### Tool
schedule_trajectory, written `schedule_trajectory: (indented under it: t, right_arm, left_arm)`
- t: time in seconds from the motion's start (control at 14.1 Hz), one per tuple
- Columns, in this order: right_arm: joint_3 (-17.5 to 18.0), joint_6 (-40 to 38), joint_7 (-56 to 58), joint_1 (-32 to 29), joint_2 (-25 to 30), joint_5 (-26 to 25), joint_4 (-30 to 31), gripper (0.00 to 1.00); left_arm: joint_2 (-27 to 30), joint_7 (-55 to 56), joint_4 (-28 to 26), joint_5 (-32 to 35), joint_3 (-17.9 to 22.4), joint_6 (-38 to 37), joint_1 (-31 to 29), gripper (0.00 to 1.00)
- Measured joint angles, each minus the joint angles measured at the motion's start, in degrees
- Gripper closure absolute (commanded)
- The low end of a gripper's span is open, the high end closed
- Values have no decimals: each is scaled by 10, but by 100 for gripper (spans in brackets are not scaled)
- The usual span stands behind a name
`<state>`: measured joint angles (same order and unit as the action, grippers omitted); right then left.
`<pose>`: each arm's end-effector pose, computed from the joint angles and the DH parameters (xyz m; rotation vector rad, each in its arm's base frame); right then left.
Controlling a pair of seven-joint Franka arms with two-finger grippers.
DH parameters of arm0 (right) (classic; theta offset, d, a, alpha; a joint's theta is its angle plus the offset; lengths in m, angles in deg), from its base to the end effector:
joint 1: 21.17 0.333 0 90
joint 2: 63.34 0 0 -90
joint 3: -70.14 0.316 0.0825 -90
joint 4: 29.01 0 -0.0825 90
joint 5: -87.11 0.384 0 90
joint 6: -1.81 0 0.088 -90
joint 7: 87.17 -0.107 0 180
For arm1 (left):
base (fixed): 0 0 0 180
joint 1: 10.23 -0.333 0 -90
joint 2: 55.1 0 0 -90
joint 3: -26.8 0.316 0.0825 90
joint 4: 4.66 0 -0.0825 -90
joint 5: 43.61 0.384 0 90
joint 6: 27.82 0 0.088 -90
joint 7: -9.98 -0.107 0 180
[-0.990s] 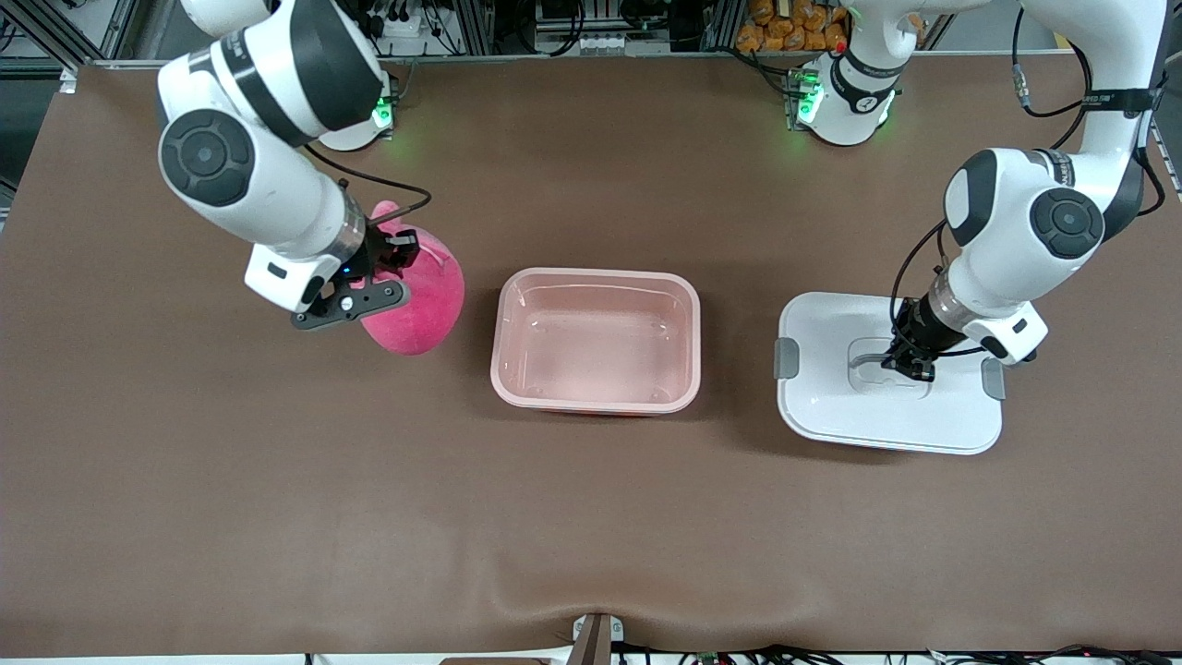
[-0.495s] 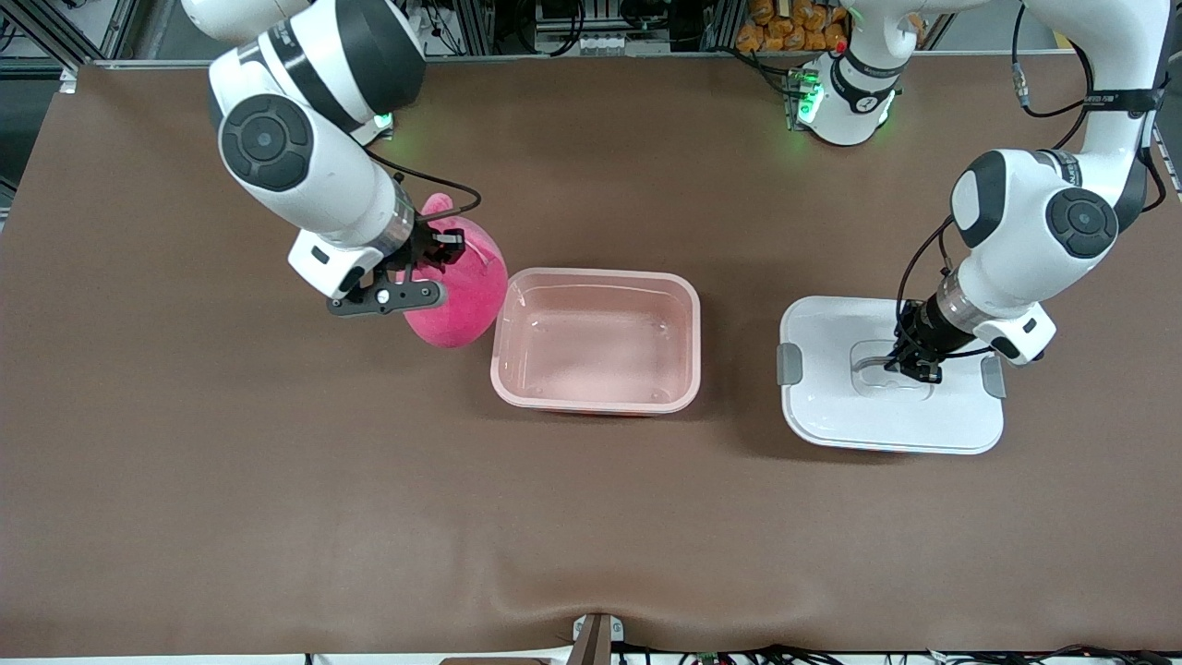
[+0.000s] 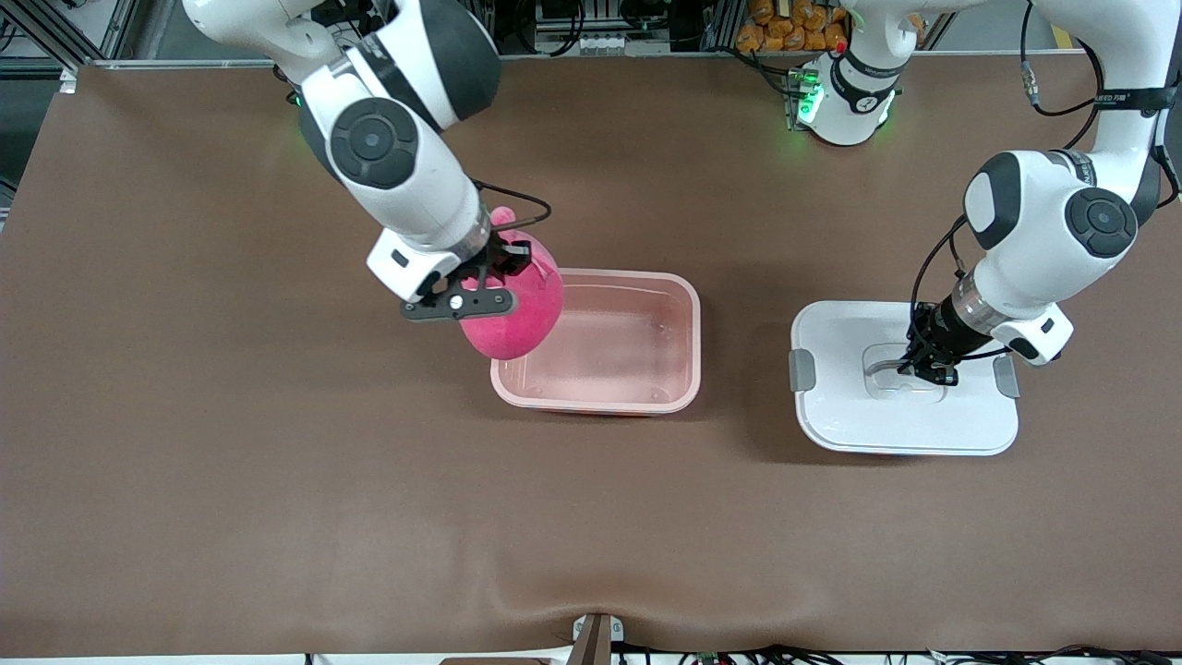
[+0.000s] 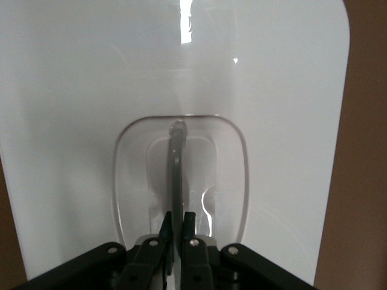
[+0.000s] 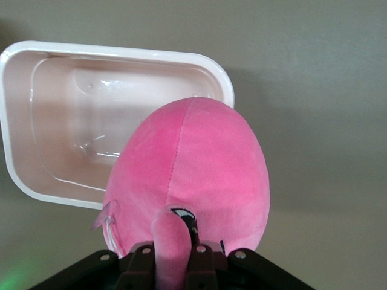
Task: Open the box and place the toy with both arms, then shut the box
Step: 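Carry the pink toy over the open pink box with the right gripper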
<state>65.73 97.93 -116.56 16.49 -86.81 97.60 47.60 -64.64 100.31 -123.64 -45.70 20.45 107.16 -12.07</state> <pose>0.5493 0.3922 0.4929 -3.0405 -0.0714 0.2076 0.5833 -0.0451 0.3605 2.1888 2.0902 0.0657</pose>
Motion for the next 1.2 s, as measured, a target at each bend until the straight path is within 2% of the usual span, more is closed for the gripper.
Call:
schedule_trajectory:
  t: [0.49, 1.2]
  right_arm:
    - [-1, 20, -41, 6, -58, 0, -51, 100]
    - [-1, 47, -53, 20, -110, 0, -58, 100]
  left_arm:
    - [0, 0, -5, 0, 0, 0, -6, 100]
    - [12, 0, -11, 0, 0, 0, -6, 100]
